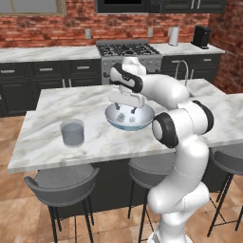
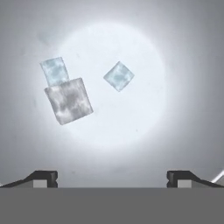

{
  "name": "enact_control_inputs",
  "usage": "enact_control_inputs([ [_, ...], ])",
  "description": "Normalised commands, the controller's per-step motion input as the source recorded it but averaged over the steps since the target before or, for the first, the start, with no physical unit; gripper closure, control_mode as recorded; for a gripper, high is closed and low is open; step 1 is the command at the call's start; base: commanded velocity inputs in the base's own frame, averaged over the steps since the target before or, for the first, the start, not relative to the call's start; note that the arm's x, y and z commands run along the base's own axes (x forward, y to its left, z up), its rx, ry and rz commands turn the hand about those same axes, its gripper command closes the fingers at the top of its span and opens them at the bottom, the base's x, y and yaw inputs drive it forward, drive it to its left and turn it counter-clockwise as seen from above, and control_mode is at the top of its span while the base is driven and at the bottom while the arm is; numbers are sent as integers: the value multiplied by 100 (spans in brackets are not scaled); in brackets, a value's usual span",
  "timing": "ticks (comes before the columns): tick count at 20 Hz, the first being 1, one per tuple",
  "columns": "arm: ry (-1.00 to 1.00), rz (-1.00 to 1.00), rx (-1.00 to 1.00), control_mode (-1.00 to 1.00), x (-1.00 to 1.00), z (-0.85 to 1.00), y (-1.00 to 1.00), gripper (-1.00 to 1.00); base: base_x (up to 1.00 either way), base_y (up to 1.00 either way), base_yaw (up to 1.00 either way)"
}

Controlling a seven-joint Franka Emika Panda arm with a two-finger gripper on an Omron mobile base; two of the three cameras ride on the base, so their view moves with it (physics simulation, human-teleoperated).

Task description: There are four ice cubes in the ice bowl. Place two ice cubes in each glass of water.

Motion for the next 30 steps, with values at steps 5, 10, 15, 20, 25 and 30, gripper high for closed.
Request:
enact_control_inputs([
  [5,1,-2,0,-100,-4,-12,0,-100,0,0,0],
  [10,0,0,0,-100,-5,-22,-1,-100,0,0,0],
  [15,0,0,0,-100,0,-15,0,-100,0,0,0],
  [20,0,0,0,-100,0,-8,0,-100,0,0,0],
  [25,0,0,0,-100,0,-15,0,-100,0,0,0],
  [30,0,0,0,-100,0,-17,0,-100,0,0,0],
])
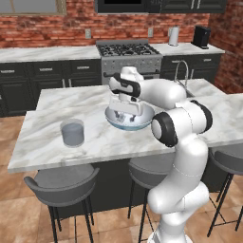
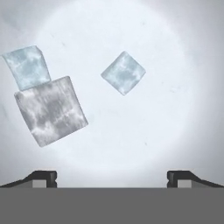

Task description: There are four ice cubes in the ice bowl. Place two ice cubes in each glass of water.

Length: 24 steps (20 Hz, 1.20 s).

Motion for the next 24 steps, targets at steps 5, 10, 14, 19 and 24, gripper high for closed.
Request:
enact_control_inputs([
  [5,-3,0,0,-100,0,-4,0,-100,0,0,0],
  [10,-6,0,0,-100,0,-2,0,-100,0,0,0],
  [14,-7,0,0,-100,0,-15,0,-100,0,0,0],
  [19,-10,-1,0,-100,0,-19,0,-100,0,0,0],
  [24,-9,0,0,-100,8,0,0,-100,0,0,0],
])
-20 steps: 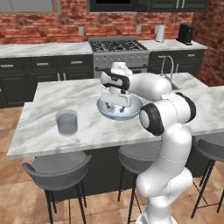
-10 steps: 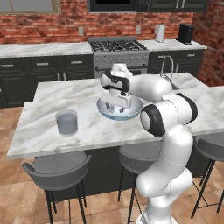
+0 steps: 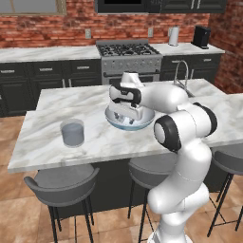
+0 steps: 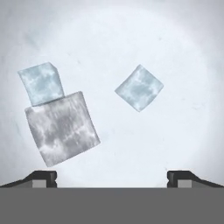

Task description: There are four ice cubes in the ice bowl. Place two ice cubes in each glass of water.

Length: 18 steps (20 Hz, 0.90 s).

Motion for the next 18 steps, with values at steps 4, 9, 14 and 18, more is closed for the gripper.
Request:
enact_control_inputs([
  [4,-1,0,0,-100,30,0,0,-100,0,0,0],
  [9,0,0,0,-100,43,-1,0,-100,0,0,0],
  [14,0,0,0,-100,37,0,3,-100,0,0,0],
  [18,0,0,0,-100,14,3,13,-100,0,0,0],
])
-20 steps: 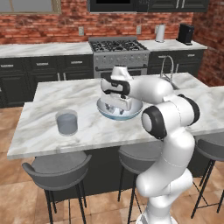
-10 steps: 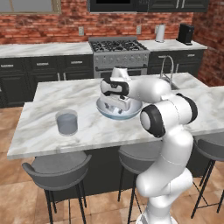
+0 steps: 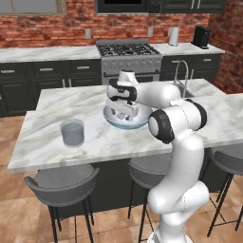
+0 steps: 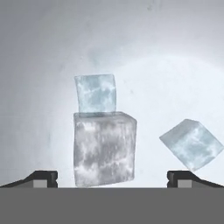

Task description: There are four ice cubes in the ice bowl. Place two ice cubes in each glass of water.

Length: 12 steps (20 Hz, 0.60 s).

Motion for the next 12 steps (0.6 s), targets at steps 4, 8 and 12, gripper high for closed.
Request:
enact_control_inputs([
  [4,0,0,0,-100,0,27,13,-100,0,0,0],
  [8,0,0,0,-100,0,15,-3,-100,0,0,0],
  [12,0,0,0,-100,0,1,-16,-100,0,0,0],
])
